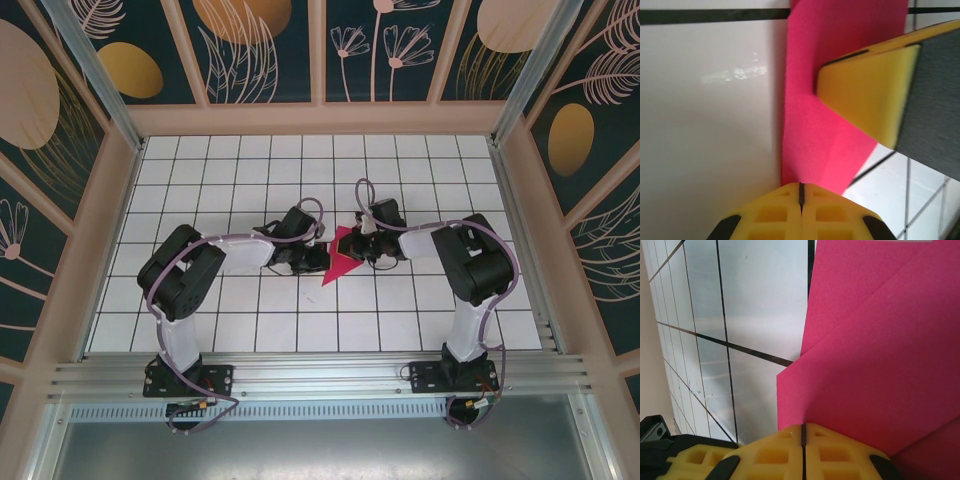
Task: Fold a paper plane with a square sheet of paper (pick it up from the middle)
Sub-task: Fourth fold the wing at the center of the table.
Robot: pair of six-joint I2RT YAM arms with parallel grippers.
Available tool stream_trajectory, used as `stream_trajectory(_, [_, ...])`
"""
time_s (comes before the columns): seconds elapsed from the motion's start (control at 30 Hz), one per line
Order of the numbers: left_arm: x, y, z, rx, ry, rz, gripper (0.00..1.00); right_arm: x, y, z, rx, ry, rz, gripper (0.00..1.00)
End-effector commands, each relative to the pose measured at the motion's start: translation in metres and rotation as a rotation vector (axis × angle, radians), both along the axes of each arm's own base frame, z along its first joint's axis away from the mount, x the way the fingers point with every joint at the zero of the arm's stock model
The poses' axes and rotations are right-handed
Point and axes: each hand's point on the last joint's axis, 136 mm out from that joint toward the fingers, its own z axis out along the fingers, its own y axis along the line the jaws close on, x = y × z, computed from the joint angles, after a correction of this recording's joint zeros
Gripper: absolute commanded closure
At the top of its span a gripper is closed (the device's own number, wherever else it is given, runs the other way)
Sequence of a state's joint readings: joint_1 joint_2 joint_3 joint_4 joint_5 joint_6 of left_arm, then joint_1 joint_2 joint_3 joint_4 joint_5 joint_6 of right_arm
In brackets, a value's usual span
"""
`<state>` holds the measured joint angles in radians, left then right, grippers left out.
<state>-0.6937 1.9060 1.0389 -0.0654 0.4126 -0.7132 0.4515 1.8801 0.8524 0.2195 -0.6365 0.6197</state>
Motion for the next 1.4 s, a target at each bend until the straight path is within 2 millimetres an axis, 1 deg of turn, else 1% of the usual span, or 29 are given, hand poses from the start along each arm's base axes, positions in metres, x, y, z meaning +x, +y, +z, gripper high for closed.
stream_trajectory(0.0, [-0.005, 0.009, -0.019, 0.136, 0.011, -0.030, 0.98, -0.013, -0.001, -0.004, -0.019, 0.038, 0.006, 0.92])
stream_trajectory(0.07, [-0.013, 0.015, -0.032, 0.192, 0.034, -0.032, 0.99, -0.013, -0.001, -0.004, -0.022, 0.037, 0.007, 0.92])
stream_trajectory(0.2, [-0.035, 0.041, -0.062, 0.337, 0.098, -0.041, 1.00, -0.009, -0.004, -0.004, -0.037, 0.028, 0.002, 0.92])
stream_trajectory(0.37, [-0.058, 0.061, -0.082, 0.445, 0.149, -0.065, 1.00, 0.000, -0.013, -0.004, -0.054, 0.017, -0.007, 0.92])
stream_trajectory(0.5, [-0.068, 0.072, -0.094, 0.504, 0.175, -0.074, 1.00, 0.010, -0.020, -0.006, -0.062, 0.012, -0.015, 0.92])
stream_trajectory(0.77, [-0.079, 0.083, -0.105, 0.547, 0.199, -0.084, 1.00, 0.027, -0.034, -0.010, -0.060, 0.016, -0.043, 0.91])
stream_trajectory(0.97, [-0.086, 0.088, -0.111, 0.568, 0.212, -0.093, 1.00, 0.037, -0.043, -0.020, -0.084, 0.028, -0.074, 0.90])
stream_trajectory(1.17, [-0.090, 0.094, -0.115, 0.589, 0.219, -0.091, 1.00, 0.044, -0.049, -0.019, -0.076, 0.029, -0.092, 0.90])
stream_trajectory(1.37, [-0.090, 0.096, -0.116, 0.601, 0.219, -0.091, 1.00, 0.053, -0.058, -0.022, -0.130, 0.028, -0.118, 0.90])
